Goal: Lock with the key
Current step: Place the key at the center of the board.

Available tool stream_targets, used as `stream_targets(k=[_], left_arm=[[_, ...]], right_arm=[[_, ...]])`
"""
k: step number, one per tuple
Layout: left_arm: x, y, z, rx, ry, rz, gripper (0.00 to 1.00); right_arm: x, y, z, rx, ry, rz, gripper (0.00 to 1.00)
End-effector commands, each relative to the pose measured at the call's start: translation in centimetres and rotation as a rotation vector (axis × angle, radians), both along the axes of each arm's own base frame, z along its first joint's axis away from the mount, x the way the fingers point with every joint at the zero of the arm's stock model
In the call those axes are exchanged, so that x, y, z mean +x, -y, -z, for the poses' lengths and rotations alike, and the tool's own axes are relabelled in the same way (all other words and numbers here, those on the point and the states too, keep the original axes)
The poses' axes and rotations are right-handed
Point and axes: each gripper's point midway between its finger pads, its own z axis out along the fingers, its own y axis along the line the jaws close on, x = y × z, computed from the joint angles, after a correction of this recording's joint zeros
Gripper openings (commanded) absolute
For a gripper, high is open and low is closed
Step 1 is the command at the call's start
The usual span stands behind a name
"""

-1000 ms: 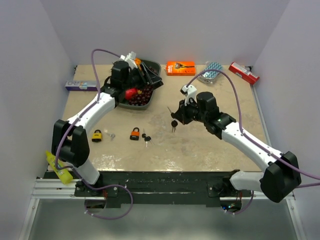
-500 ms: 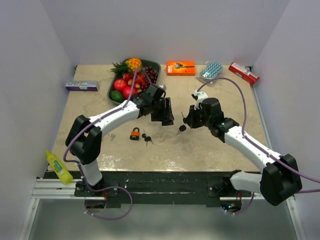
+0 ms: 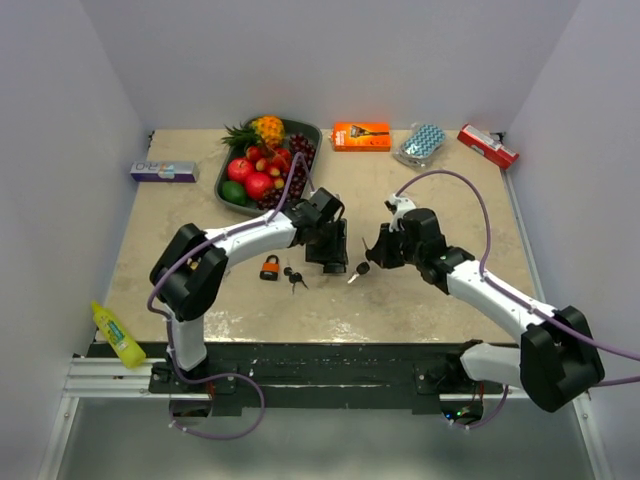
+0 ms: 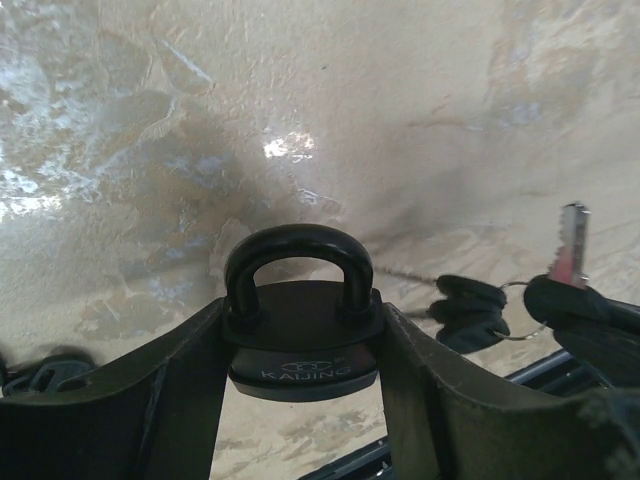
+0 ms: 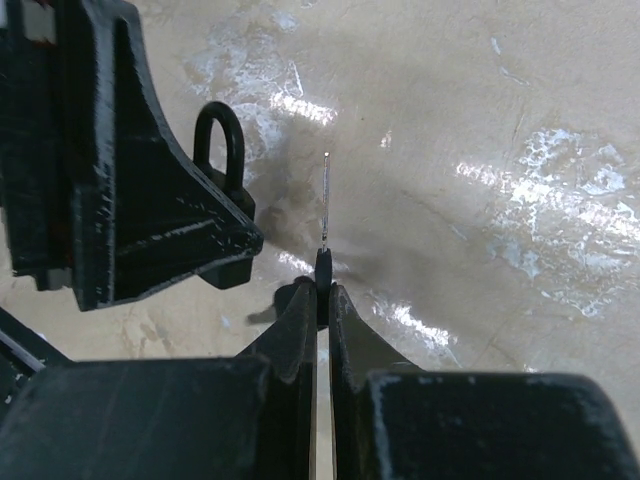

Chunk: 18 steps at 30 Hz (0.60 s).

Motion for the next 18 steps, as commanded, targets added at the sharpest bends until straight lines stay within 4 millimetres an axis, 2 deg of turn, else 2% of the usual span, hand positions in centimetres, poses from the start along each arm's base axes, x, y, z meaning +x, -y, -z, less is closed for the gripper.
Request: stream_targets(k=[1,7,15,18], left_arm=[[0.1,1.8,-0.4,-0.057,0.009,0.002,0.0],[-1.1,1.4,2.3,-0.018,-0.075,-0.009,0.0],[-2.2,0.4,5.2,0.048,-0.135,-0.026,0.0],[-2.1,0.2,5.6,0.054,-0.136,-0.03,0.08]], right_arm=[[1.3,-0.7,-0.4,0.029,0.051,0.0,0.0],[1.0,-1.1,2.2,0.012,-0.014,-0.029,0.0],[1.1,-1.1,3.7,0.016,-0.023,-0.017,0.0],[1.0,-1.0,4.4,0.011,-0.041,-0.017,0.0]])
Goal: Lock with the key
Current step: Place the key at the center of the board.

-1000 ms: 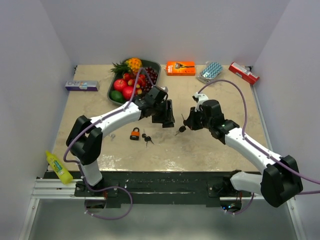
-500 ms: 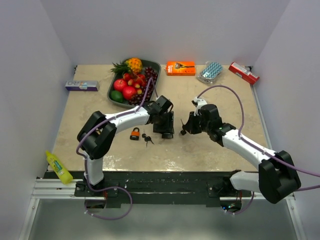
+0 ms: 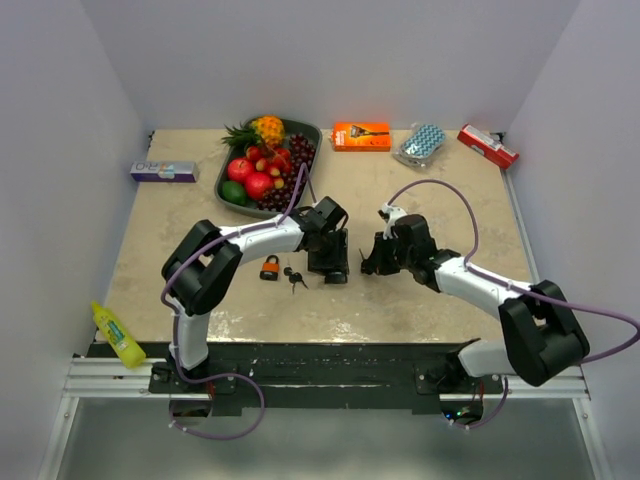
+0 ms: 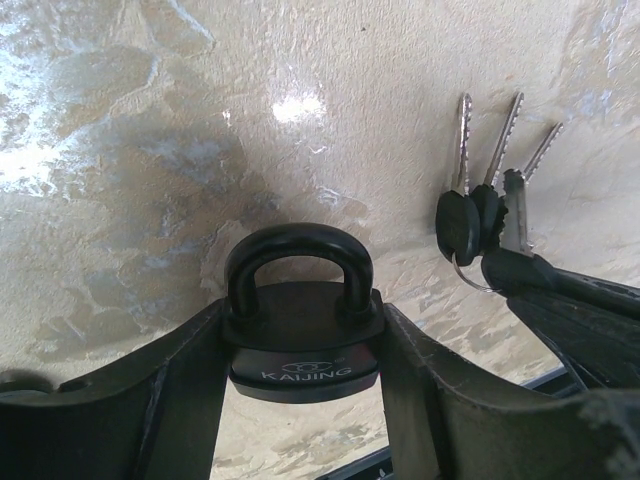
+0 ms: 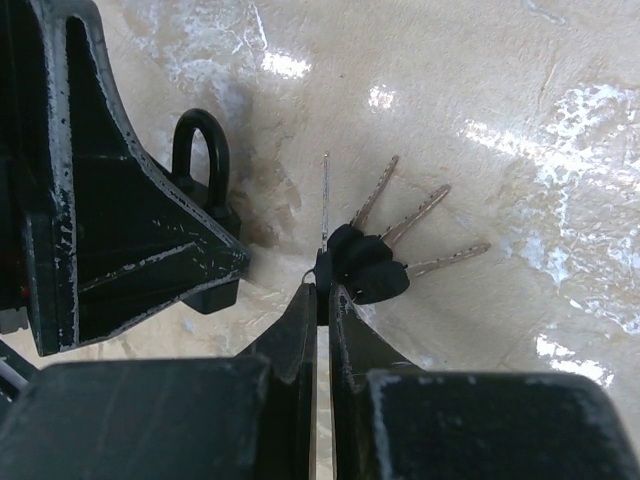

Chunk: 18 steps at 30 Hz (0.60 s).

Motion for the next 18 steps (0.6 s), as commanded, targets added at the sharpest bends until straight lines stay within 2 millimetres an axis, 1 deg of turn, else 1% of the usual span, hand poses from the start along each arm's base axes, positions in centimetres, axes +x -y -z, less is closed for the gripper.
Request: stream_targets(k=[1,2,4,7,8,12,13,14,16,18], left_arm=[[-0.6,-0.1,1.6,0.021,-0.028,-0.01,0.11],[-0.6,-0.2,1.8,0.024,-0.031,-0.01,0.18],[-0.6,-0.2,1.8,0.03,-0.031,-0.01,0.22],[-0.6,-0.5,2.2,0.043,-0.038,-0.012,0.35],[-0.6,-0.5,2.3,0.046,-0.038,-0.011,0.41],[-0.7,-0.7,2.4,0.056,-0.042,-0.013,0.5],[-0.6,-0.8,2.4,0.057,-0.039,-0.012,0.53],[-0.6,-0.8,2.4,0.056,-0.04,-0.013,0.58],[-0.5,-0.8,2.4,0.055,-0.04,-0.013,0.63],[-0.5,-0.9,2.5,0.055,-0.045,-0.016,0.71]], right_arm=[[0.9,-0.5,0.0,0.028,0.027,0.004,0.0],[0.9,-0.4,0.3,0.024,0.017,0.01,0.0],[0.9,0.2,0.7,0.023,-0.005,0.029,0.0],[0.7,0.2,1.5,0.021,-0.045,0.029,0.0],[0.7,0.3,1.7,0.016,-0.057,0.032,0.0],[0.7,0.4,2.3,0.005,-0.091,0.039,0.0],[0.7,0.5,2.3,-0.002,-0.092,0.045,0.0],[0.7,0.5,2.3,-0.001,-0.092,0.048,0.0],[0.6,0.5,2.4,0.0,-0.098,0.045,0.0],[0.4,0.4,2.4,0.006,-0.105,0.041,0.0]])
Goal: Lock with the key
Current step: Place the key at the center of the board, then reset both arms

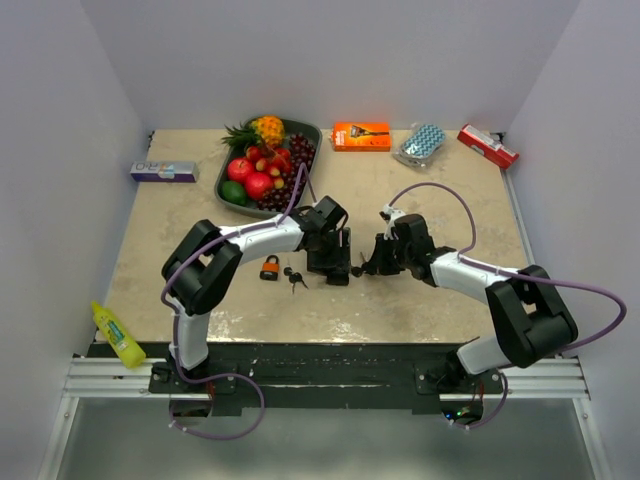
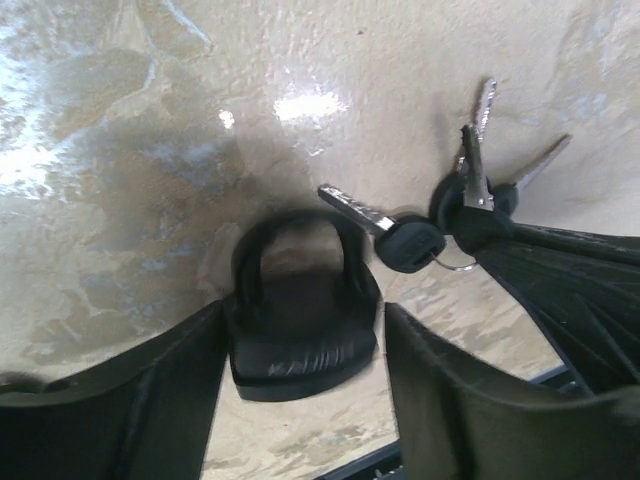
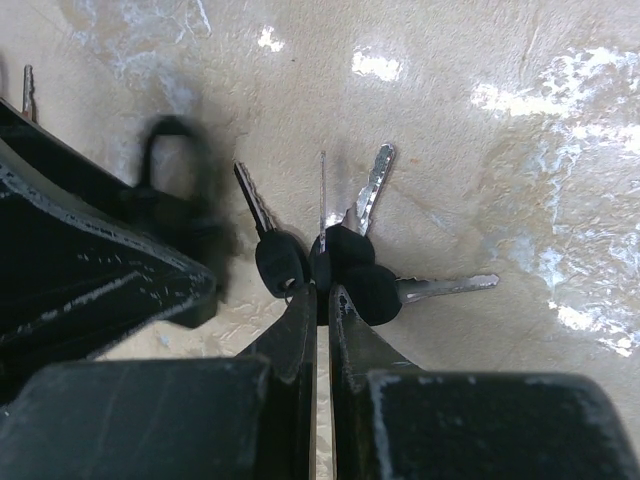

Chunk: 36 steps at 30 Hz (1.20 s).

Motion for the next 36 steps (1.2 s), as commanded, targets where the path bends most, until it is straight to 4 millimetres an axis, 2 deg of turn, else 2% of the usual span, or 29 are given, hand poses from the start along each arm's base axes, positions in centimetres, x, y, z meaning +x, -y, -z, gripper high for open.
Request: stream_targets(k=[1,2,3,9,14,19,25,30,33,36], left_arm=[[-0.6,-0.9,2.5,0.053,-0.046,-0.008,0.73],[-0.6,-0.9,2.7,0.053,-0.048,-0.008,0.79],[-0.6,-0.9,2.7,0.055,-0.051,-0.011,0.81],[-0.1,-0.8,2.2,0.05,-0.034,-0.004,0.85],[1.9,0.2,-1.5,0.0,0.066,0.017,0.93],[3.3,0.3,-5.0,-0.063,0.149,0.021,0.95],[4.7,-0.2,-7.1,-0.097,0.204,0.01,0.96],[5.6,0.2,-8.9,-0.129,0.262,0.031,0.99],[6.2,0.3,-10.5,-0.141,0.316,0.044,0.99],[7.0,-0.1,-12.0,-0.149,0.368,0.044,0.99]], right_arm=[[-0.1,-0.2,-0.1,0.01,-0.022,0.001,0.0],[-0.1,-0.3,-0.2,0.015,-0.023,-0.002,0.0],[0.0,-0.4,-0.3,0.017,-0.02,-0.002,0.0],[-0.6,0.0,0.1,-0.004,-0.052,-0.003,0.0],[-0.6,0.5,0.9,-0.045,-0.084,0.01,0.0],[0.2,1.8,0.6,-0.111,-0.093,0.07,0.0],[-0.1,3.7,1.1,-0.221,-0.177,0.126,0.0],[-0.7,3.5,1.2,-0.221,-0.207,0.077,0.0],[-0.8,4.4,1.3,-0.259,-0.198,0.101,0.0],[-1.0,4.5,0.6,-0.255,-0.184,0.098,0.0]])
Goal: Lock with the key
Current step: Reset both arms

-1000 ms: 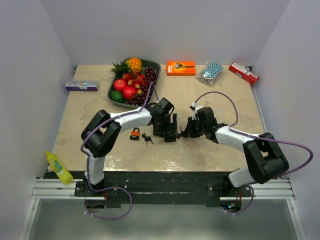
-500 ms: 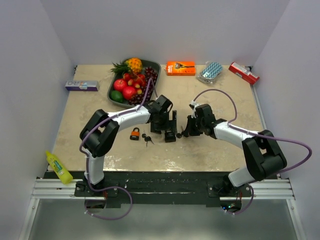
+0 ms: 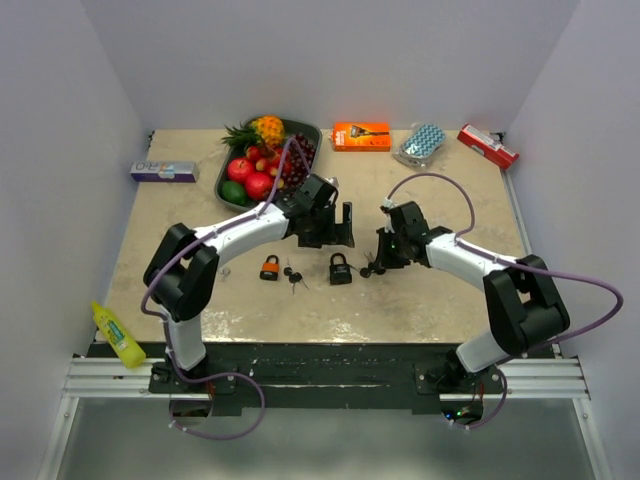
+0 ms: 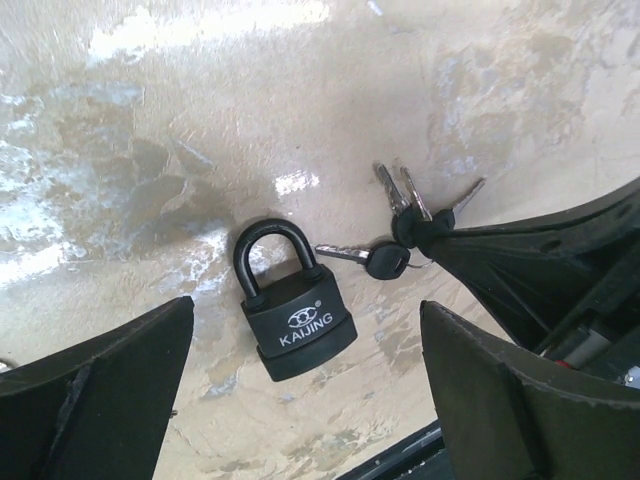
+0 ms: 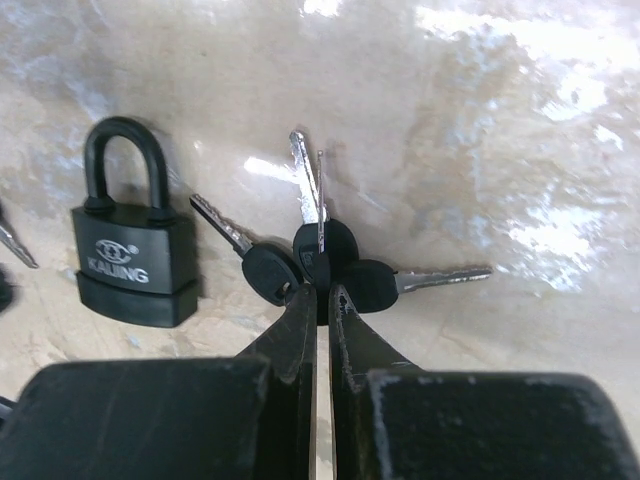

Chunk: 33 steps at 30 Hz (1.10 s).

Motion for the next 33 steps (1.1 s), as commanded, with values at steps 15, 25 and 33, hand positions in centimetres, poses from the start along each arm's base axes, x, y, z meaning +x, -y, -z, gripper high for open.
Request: stream_targets(k=[15,25,33], left_arm=[[9.2,-9.3,-12.2,-0.032,0.344,-0.041,0.99],[14.1,-21.8,-18.5,0.187,0.527,0.005,0.99],[10.7,-23.6,-14.6,0.242,0.531,0.093,0.99]], right_arm=[[0.6,0.9,-6.3,-0.027,0.177,-0.111,0.88],[4.9,1.1,-16.3,-0.041,0.525,-0.158,0.99],[8.4,2.2,-18.0,-0.04,0.549,-0.081,0.99]])
